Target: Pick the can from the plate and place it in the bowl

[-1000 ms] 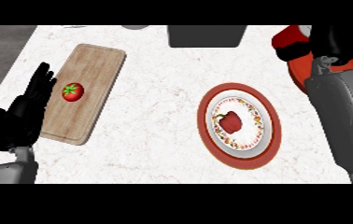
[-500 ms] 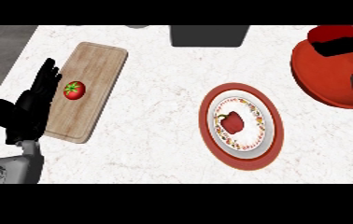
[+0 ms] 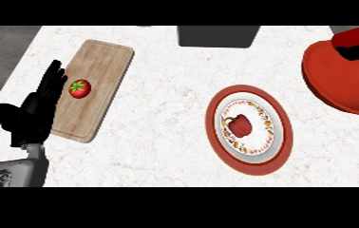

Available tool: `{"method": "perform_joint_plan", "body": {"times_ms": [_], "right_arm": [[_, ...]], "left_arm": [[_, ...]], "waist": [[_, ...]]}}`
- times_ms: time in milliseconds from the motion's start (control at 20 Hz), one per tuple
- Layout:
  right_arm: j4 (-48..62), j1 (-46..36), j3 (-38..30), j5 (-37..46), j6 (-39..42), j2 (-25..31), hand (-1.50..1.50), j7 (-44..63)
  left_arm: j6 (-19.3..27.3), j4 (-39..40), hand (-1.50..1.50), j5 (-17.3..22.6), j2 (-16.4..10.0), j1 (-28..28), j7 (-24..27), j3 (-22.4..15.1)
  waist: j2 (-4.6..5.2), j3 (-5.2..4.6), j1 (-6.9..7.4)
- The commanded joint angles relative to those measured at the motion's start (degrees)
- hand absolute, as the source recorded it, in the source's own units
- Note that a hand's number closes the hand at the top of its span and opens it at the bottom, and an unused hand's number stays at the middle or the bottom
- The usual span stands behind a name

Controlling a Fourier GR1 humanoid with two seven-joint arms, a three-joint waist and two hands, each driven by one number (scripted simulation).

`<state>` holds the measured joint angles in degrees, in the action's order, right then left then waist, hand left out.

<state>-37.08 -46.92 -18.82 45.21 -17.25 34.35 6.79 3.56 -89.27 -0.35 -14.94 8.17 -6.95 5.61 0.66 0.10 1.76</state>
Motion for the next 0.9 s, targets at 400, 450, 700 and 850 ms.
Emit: {"method": "perform_joint_plan", "body": {"times_ms": [400,450,700,850], "right_arm": [[23.9,-2.2,-3.6,0.6,3.0,6.7,-1.5,-1.5],[24.5,-1.9,-4.6,-0.6,5.2,8.5,-1.5,-4.5],[25.6,0.9,-8.1,-4.9,8.6,8.2,-1.5,-17.0],[24.9,-0.5,-14.9,-11.9,10.1,9.8,-1.5,-19.5]], "left_arm": [[-0.5,0.5,0.0,0.2,0.1,2.8,-0.6,0.3],[-1.6,0.7,0.0,1.1,-1.4,3.2,-1.1,1.5],[0.2,1.6,0.0,-1.5,0.6,2.4,0.4,-0.5],[-0.6,0.1,0.0,-0.6,-0.4,1.0,-0.4,0.4]], "waist": [[0.98,0.19,1.93],[0.93,0.21,1.74],[0.71,0.27,0.74],[0.41,0.35,0.71]]}}
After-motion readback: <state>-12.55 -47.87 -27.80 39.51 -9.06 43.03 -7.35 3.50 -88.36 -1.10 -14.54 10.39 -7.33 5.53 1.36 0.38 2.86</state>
